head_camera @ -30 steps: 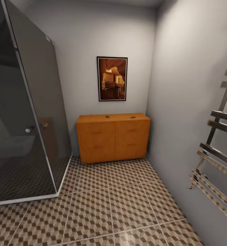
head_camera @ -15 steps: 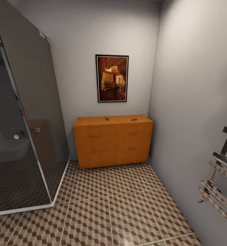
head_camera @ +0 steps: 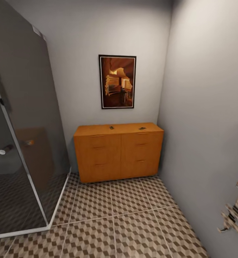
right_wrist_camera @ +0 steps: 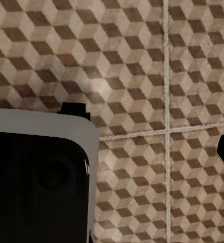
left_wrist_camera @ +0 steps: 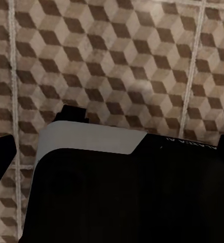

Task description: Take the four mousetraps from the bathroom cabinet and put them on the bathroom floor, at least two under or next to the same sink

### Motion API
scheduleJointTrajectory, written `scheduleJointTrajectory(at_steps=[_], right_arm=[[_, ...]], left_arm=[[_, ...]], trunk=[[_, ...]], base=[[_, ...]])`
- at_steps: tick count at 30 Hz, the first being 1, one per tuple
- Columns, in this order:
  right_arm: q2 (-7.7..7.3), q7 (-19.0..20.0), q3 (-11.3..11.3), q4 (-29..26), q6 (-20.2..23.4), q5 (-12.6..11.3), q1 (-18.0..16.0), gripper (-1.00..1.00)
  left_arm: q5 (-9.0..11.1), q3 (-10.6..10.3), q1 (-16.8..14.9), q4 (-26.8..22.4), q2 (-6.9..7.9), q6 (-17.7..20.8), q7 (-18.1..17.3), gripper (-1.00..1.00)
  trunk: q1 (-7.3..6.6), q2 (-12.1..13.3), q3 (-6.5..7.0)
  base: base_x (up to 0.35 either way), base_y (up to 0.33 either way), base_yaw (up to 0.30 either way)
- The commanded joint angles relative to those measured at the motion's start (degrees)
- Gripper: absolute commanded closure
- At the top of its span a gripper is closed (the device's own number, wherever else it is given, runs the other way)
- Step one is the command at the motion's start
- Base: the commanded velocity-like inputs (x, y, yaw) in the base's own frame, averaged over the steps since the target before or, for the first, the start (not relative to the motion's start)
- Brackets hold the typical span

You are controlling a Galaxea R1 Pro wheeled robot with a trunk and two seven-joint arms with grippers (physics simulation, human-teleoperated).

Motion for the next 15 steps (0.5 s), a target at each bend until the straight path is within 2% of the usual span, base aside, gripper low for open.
scheduleJointTrajectory(at_steps=[1,15], right_arm=[[0.01,-0.25,0.31,0.18,-0.27,0.25,-0.08,-1.00],[0.01,-0.25,0.31,0.18,-0.27,0.25,-0.08,-1.00]], left_arm=[[0.60,-0.48,-0.04,0.03,0.01,-0.03,-0.15,-1.00],[0.60,-0.48,-0.04,0.03,-0.04,-0.16,-0.15,-1.00]], trunk=[[0.03,-0.03,-0.06],[0.03,-0.03,-0.06]], base=[[0.329,0.000,0.000],[0.329,0.000,0.000]])
